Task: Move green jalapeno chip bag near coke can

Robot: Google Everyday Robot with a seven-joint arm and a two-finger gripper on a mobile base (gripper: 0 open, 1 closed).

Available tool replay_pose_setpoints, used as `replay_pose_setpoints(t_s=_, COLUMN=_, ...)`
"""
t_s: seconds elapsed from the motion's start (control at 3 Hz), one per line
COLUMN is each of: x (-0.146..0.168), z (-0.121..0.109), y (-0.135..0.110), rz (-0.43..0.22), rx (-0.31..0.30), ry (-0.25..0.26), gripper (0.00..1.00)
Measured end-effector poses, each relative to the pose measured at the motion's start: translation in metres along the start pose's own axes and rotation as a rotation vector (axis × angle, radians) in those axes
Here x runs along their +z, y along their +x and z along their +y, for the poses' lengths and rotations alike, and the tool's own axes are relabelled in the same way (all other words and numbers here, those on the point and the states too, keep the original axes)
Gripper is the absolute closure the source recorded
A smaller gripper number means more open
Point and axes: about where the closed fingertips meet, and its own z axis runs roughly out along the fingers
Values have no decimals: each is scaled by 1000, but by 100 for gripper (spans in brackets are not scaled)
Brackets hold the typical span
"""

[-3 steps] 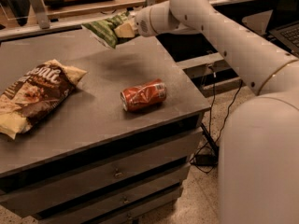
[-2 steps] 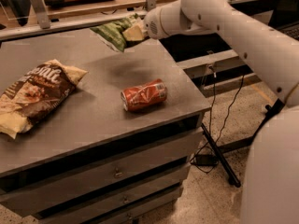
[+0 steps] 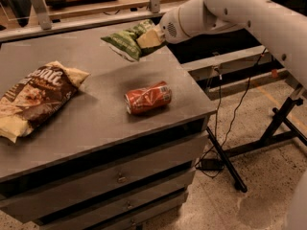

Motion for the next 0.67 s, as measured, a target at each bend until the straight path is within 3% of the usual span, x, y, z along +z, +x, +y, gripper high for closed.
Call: replay_pose_setpoints(t_s=0.67, x=-23, z=30, y=17, rz=80, rx=21, ry=-76, gripper=100)
